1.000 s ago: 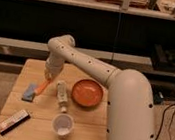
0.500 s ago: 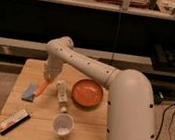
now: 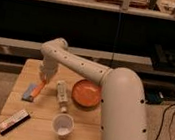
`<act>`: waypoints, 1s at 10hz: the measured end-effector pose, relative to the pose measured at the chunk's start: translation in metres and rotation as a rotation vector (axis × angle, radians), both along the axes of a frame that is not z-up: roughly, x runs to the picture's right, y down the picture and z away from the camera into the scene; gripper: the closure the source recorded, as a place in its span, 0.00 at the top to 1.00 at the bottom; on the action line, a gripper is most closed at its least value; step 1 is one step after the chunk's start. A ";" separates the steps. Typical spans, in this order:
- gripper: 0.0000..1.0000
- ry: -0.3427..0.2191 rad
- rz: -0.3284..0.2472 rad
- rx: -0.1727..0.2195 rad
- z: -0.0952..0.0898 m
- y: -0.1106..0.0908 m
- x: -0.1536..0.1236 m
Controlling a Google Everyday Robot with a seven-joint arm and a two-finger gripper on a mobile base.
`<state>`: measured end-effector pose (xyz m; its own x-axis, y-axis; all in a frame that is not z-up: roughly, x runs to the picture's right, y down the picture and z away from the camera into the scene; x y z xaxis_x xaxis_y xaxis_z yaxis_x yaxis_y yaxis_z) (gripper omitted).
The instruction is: Place the pepper on the white sponge
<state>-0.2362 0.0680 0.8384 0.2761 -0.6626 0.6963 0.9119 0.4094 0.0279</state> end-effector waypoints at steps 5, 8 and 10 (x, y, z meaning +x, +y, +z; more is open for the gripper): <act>0.00 -0.039 -0.004 -0.015 0.010 0.007 -0.014; 0.00 -0.069 -0.019 -0.021 0.011 0.012 -0.027; 0.00 -0.084 -0.029 -0.024 0.012 0.014 -0.035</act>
<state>-0.2714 0.0818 0.8506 0.1974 -0.6525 0.7316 0.9183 0.3843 0.0951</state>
